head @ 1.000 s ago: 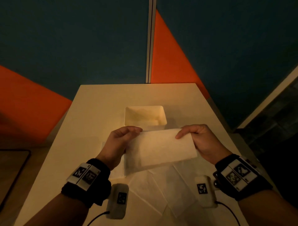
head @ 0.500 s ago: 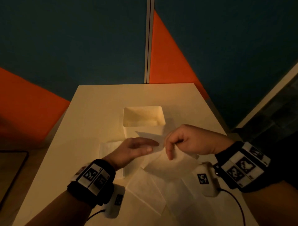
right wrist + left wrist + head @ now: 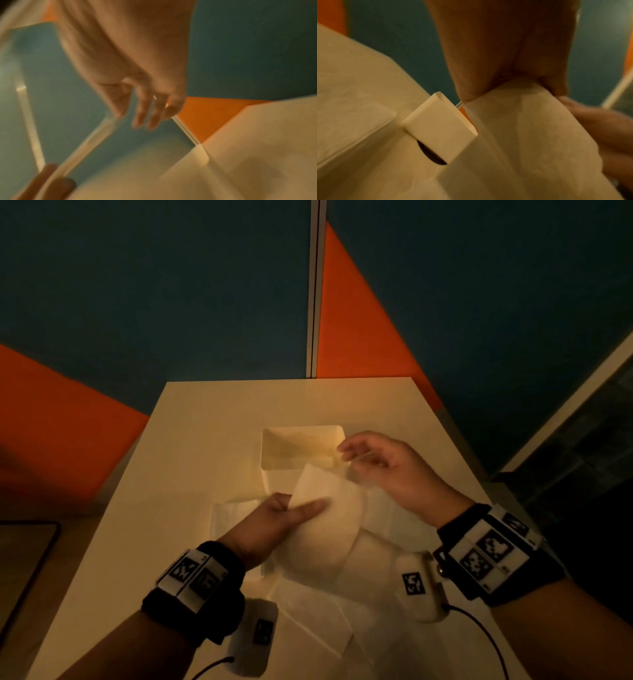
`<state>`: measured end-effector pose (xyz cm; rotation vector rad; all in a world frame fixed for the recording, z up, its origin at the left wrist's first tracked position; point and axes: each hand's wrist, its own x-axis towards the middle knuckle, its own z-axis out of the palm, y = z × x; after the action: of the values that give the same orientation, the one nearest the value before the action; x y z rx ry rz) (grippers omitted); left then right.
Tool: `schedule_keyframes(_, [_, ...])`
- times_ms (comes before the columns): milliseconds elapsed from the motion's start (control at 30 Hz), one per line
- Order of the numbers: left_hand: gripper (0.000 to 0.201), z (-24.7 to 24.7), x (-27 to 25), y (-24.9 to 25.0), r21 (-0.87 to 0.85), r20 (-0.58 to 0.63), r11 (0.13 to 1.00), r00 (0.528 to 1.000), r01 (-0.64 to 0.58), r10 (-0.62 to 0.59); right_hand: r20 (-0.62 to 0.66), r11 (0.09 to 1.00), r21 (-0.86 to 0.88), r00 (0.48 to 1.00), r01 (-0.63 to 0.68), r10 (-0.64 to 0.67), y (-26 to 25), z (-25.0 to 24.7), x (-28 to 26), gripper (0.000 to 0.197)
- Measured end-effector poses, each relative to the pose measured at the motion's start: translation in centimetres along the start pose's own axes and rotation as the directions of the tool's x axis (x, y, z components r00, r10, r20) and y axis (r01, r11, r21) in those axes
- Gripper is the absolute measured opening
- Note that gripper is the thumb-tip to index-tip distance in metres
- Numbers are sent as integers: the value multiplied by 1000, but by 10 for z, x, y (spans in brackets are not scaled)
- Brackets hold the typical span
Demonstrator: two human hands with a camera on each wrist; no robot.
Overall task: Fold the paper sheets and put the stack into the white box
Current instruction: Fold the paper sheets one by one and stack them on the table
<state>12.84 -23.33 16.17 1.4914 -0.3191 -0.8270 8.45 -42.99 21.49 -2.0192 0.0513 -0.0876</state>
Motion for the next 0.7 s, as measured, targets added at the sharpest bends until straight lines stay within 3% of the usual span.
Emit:
schedule_keyframes(67, [36,-3,0,2,-199,-56,980,998,6,-18,-182,997,29,981,-69,73,8,-9,-3,19])
schedule_keyframes(133, [42,-6,1,3,-331,-98,944,995,-10,-24,-234,982,84,954,-172,187,15,-14,-8,16])
schedule_keyframes(200, [44,-8,2,4,-374,-135,927,991,-34,-19,-195,949,148,932,-280,305,21,-15,-13,16])
schedule_keyframes(333, [45,-9,3,4,-406,-165,912,986,-53,-16,-27,847,339,896,-409,444,27,-9,-22,38])
schedule_keyframes(500, [42,-9,4,3,-376,-163,926,987,-47,-16,-24,878,391,951,-276,310,29,4,-26,16])
schedule_keyframes(600, [42,-6,3,3,-353,-144,935,989,-30,-23,-13,867,432,959,-249,282,27,10,-26,17])
schedule_keyframes(700, [42,-6,1,4,-340,-172,940,984,-17,-45,-120,888,401,949,-224,293,27,9,-22,15])
